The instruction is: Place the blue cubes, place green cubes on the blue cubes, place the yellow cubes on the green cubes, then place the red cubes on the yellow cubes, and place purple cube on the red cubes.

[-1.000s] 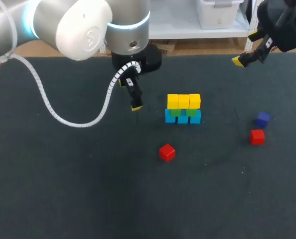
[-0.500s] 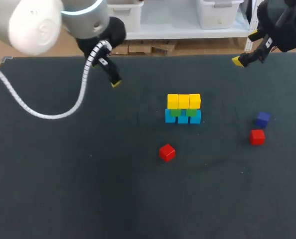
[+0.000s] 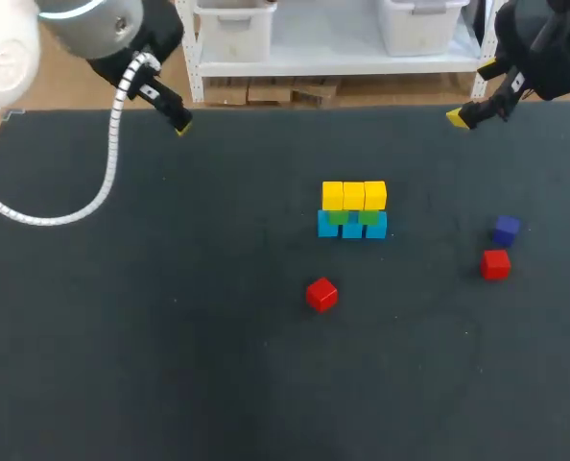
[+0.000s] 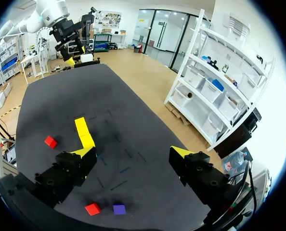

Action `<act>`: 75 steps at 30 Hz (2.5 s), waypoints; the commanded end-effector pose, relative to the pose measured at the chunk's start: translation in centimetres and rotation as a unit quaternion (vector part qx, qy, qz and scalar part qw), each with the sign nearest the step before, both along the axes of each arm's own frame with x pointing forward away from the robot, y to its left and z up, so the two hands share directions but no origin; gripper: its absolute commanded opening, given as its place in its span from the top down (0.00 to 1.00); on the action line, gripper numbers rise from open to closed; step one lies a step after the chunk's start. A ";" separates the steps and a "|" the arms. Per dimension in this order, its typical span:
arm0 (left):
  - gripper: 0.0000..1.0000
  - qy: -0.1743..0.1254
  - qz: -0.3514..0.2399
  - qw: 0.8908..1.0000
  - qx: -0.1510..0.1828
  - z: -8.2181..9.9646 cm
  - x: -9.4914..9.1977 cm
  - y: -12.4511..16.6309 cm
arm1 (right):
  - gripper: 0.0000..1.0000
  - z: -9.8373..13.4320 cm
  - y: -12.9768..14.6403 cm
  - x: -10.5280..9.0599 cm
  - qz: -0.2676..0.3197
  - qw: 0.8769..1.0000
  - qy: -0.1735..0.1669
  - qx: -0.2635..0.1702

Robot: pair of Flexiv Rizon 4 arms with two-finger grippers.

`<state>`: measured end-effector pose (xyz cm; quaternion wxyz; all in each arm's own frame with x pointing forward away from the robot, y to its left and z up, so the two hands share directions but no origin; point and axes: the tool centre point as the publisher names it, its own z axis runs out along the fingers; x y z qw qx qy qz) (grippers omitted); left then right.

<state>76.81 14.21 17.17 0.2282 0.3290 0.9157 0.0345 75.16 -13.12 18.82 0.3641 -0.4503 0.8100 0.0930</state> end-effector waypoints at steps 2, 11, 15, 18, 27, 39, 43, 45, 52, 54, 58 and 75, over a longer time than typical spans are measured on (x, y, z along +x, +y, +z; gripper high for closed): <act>0.00 -0.074 0.010 0.996 -0.050 0.6 -1.4 1.5 | 0.00 0.0 0.0 -0.2 -0.003 1.000 -0.002 -0.002; 0.00 -0.083 0.052 0.993 -0.060 0.6 -0.7 3.3 | 0.00 0.0 0.0 -0.2 -0.003 1.000 -0.002 -0.002; 0.00 -0.083 0.057 0.993 -0.063 0.9 0.0 3.6 | 0.00 0.0 0.0 -0.2 -0.003 1.000 -0.002 -0.002; 0.00 -0.088 0.059 0.993 -0.061 1.3 0.4 3.5 | 0.00 0.0 0.0 -0.2 -0.003 1.000 -0.002 -0.002; 0.00 -0.080 0.031 0.994 -0.075 1.7 0.8 3.3 | 0.00 0.0 0.0 -0.2 -0.003 1.000 -0.002 -0.002; 0.00 -0.080 0.031 0.994 -0.075 1.7 0.8 3.3 | 0.00 0.0 0.0 -0.2 -0.003 1.000 -0.002 -0.002; 0.00 -0.080 0.031 0.994 -0.075 1.7 0.8 3.3 | 0.00 0.0 0.0 -0.2 -0.003 1.000 -0.002 -0.002; 0.00 -0.080 0.031 0.994 -0.075 1.7 0.8 3.3 | 0.00 0.0 0.0 -0.2 -0.003 1.000 -0.002 -0.002; 0.00 -0.080 0.031 0.994 -0.075 1.7 0.8 3.3 | 0.00 -2.3 -0.2 0.3 -0.001 0.999 0.042 -0.022; 0.00 -0.080 0.031 0.994 -0.075 1.7 0.8 3.3 | 0.00 -3.6 -0.2 -0.2 0.010 0.998 0.058 -0.023; 0.00 -0.080 0.031 0.994 -0.075 1.7 0.8 3.3 | 0.00 -5.2 -0.4 -1.5 0.033 0.996 0.075 -0.046; 0.00 -0.080 0.031 0.994 -0.075 1.7 0.8 3.3 | 0.00 -8.6 -1.9 -9.6 0.195 0.951 0.115 -0.212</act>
